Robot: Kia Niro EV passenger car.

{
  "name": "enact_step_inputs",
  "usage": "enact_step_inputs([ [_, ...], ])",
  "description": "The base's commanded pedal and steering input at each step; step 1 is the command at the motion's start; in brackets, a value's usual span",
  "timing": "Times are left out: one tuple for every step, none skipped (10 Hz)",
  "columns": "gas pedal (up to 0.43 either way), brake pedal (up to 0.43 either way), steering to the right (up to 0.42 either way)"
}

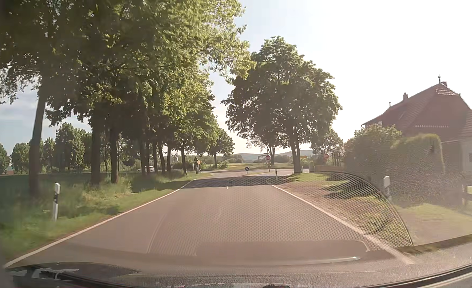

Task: Follow the waypoints while adhering to traffic rules and regulations

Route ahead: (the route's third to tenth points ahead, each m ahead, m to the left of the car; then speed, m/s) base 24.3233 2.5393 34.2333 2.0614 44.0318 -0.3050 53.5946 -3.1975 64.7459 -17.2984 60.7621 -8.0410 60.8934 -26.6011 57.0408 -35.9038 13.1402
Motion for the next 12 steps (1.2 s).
enact_step_inputs([
  [0.0,0.0,-0.012],
  [0.0,0.0,-0.011],
  [0.0,0.0,-0.011],
  [0.0,0.0,-0.011],
  [0.0,0.0,-0.01],
  [0.0,0.0,-0.009],
  [0.0,0.012,-0.009],
  [0.0,0.073,-0.009],
  [0.0,0.128,-0.008],
  [0.0,0.146,-0.006],
  [0.0,0.165,-0.004],
  [0.0,0.177,-0.003],
])
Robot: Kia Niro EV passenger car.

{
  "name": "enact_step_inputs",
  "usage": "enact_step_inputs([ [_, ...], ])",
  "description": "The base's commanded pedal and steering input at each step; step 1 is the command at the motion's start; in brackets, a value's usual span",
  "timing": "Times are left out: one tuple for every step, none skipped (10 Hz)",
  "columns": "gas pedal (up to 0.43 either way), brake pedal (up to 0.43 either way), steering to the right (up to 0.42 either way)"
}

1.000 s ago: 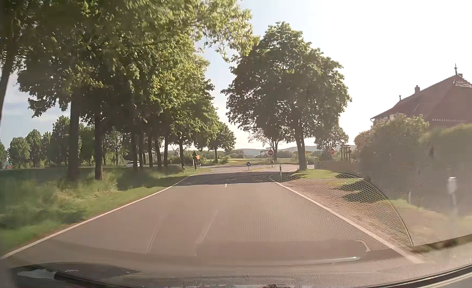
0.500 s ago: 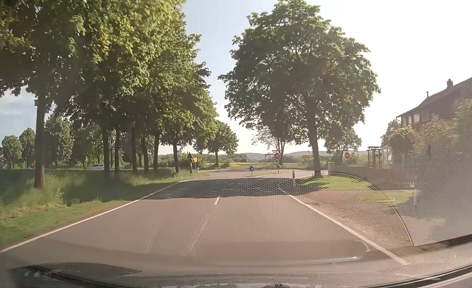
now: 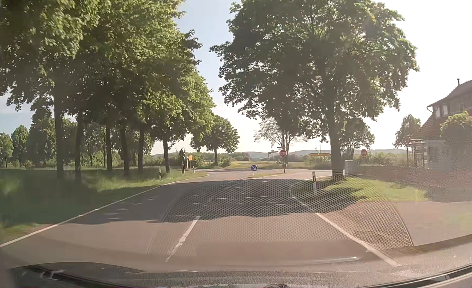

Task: Follow the waypoints while adhering to traffic rules and regulations

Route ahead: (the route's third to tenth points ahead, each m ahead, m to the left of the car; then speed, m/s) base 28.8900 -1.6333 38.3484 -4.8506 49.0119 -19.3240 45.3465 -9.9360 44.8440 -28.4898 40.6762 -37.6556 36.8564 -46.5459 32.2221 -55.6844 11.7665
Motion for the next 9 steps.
enact_step_inputs([
  [0.0,0.183,0.0],
  [0.0,0.189,0.003],
  [0.0,0.195,0.007],
  [0.0,0.195,0.009],
  [0.0,0.195,0.014],
  [0.0,0.201,0.02],
  [0.0,0.195,0.025],
  [0.0,0.201,0.031],
  [0.0,0.201,0.037],
])
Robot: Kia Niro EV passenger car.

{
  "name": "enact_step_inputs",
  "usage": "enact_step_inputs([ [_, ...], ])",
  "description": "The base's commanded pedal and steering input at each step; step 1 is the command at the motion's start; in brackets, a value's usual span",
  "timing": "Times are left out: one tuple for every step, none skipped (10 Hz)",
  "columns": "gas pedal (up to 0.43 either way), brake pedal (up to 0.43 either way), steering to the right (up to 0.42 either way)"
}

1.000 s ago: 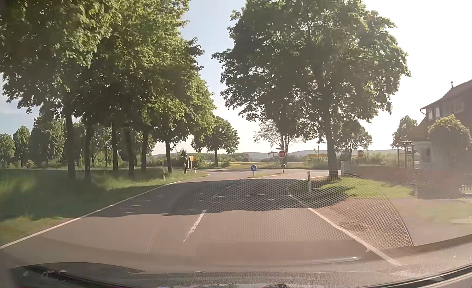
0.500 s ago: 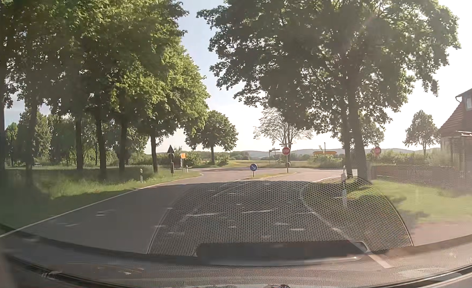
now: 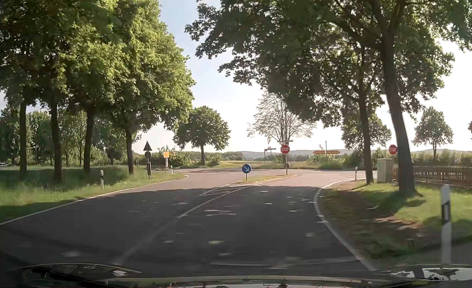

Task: Follow the waypoints while adhering to traffic rules and regulations

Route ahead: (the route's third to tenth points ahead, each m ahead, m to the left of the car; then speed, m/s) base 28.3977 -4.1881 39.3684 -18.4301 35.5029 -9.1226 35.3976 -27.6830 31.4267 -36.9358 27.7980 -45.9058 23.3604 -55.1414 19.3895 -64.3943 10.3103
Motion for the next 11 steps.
enact_step_inputs([
  [0.0,0.195,0.041],
  [0.0,0.195,0.044],
  [0.0,0.189,0.047],
  [0.0,0.183,0.051],
  [0.0,0.183,0.057],
  [0.0,0.177,0.063],
  [0.0,0.177,0.067],
  [0.0,0.171,0.072],
  [0.0,0.165,0.076],
  [0.0,0.171,0.082],
  [0.0,0.177,0.085],
])
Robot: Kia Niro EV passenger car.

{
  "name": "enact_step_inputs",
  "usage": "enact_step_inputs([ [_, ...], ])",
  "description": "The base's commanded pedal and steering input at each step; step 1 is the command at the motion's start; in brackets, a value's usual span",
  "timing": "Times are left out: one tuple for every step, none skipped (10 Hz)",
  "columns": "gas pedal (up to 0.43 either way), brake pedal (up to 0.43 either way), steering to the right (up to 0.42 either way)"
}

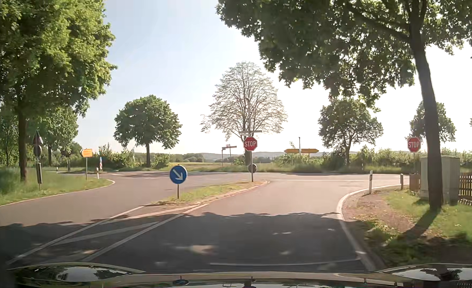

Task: Follow the waypoints while adhering to traffic rules and regulations

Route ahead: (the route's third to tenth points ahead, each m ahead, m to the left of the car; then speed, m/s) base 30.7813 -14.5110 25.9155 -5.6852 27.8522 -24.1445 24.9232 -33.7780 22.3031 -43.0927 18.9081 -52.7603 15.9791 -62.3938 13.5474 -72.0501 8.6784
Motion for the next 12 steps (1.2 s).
enact_step_inputs([
  [0.0,0.189,0.086],
  [0.0,0.195,0.086],
  [0.0,0.201,0.087],
  [0.0,0.201,0.09],
  [0.0,0.201,0.093],
  [0.0,0.207,0.094],
  [0.0,0.207,0.095],
  [0.0,0.207,0.098],
  [0.0,0.201,0.105],
  [0.0,0.201,0.112],
  [0.0,0.201,0.121],
  [0.0,0.195,0.13],
])
